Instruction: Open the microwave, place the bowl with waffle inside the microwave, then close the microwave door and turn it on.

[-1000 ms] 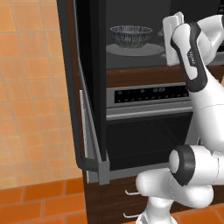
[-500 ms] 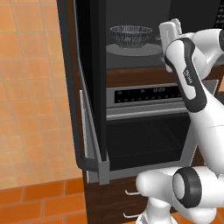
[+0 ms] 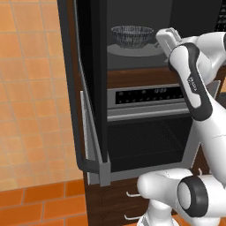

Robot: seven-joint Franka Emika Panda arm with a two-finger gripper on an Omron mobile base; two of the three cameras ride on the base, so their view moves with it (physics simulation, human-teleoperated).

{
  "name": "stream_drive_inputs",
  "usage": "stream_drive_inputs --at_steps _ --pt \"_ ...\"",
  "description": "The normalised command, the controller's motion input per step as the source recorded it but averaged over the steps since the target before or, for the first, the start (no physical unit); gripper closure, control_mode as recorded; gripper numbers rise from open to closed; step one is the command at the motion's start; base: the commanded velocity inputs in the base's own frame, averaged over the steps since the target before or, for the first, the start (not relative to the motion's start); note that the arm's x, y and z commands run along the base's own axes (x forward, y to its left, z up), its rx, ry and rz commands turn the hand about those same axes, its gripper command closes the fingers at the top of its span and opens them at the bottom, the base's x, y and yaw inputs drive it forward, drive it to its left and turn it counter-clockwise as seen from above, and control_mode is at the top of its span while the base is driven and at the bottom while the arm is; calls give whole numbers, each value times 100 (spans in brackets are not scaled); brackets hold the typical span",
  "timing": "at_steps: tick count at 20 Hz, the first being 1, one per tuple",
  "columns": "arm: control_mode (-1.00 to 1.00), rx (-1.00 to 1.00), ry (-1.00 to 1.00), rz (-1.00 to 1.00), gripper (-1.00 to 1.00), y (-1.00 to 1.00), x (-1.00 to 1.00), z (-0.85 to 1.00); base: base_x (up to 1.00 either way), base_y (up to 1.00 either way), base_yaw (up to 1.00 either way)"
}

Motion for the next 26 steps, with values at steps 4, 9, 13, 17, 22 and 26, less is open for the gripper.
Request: stream_drive_inputs --at_steps 4,9,13,17,22,26 --pt "-100 -44 -17 8 -100 1 -13 -2 0 0 0" --pt "-100 -47 -13 0 -100 28 -42 -31 0 0 0" --pt "-100 -31 -10 -8 -100 62 -56 -22 0 0 0" --pt "-100 -17 -17 -6 -100 41 -15 -6 0 0 0" --pt "-100 -7 -26 -1 -100 4 -1 -19 0 0 0" --pt "-100 -13 -30 0 -100 4 -8 -59 0 0 0"
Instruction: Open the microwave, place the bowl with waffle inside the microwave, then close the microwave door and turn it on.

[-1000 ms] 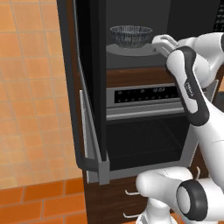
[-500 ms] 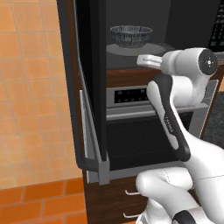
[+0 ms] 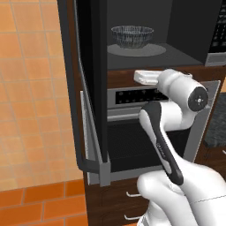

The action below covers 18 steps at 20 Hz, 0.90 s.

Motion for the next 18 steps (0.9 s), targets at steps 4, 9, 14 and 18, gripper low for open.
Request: stream_drive_inputs --at_steps 4,9,14,18 --pt "-100 -16 -23 -8 -100 44 -6 -43 0 0 0" --pt "-100 -13 -21 -9 -100 58 -3 -25 0 0 0" --pt "-100 -8 -19 -9 -100 60 -2 -4 0 0 0" --pt "-100 -8 -11 -7 -100 63 -23 0 0 0 0"
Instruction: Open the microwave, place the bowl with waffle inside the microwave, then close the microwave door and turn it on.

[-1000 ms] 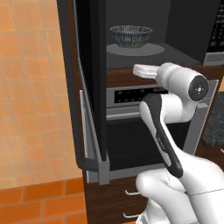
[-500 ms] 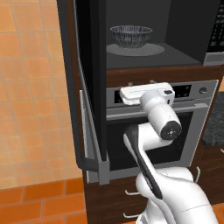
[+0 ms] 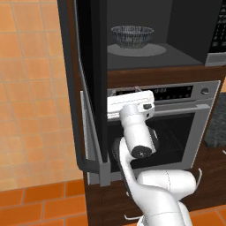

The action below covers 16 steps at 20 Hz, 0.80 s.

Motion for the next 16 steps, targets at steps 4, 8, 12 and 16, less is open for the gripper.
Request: stream_drive_inputs --at_steps 4,8,12,16 --pt "-100 -11 -4 -10 -100 83 -33 0 0 0 0" --pt "-100 -14 -1 -11 -100 83 -43 0 0 0 0" --pt "-100 -13 -1 -12 -100 76 -52 0 0 0 0" --pt "-100 -11 0 -12 -100 68 -50 0 0 0 0"
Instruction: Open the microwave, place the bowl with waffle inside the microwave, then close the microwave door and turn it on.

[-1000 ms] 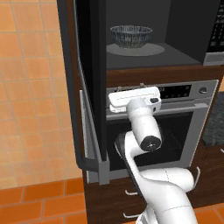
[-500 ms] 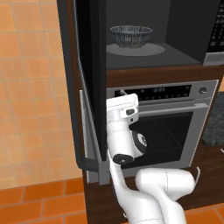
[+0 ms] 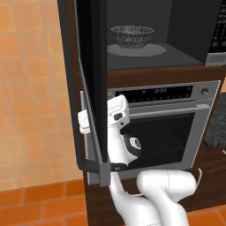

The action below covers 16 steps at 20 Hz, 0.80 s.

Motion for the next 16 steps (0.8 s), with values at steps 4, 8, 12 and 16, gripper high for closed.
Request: stream_drive_inputs --at_steps 4,8,12,16 --pt "-100 -11 0 -14 -100 71 -47 0 0 0 0" --pt "-100 -8 0 -13 -100 63 -58 0 0 0 0" --pt "-100 -8 0 -13 -100 67 -57 0 0 0 0" --pt "-100 -7 -1 -14 -100 74 -54 -1 0 0 0"
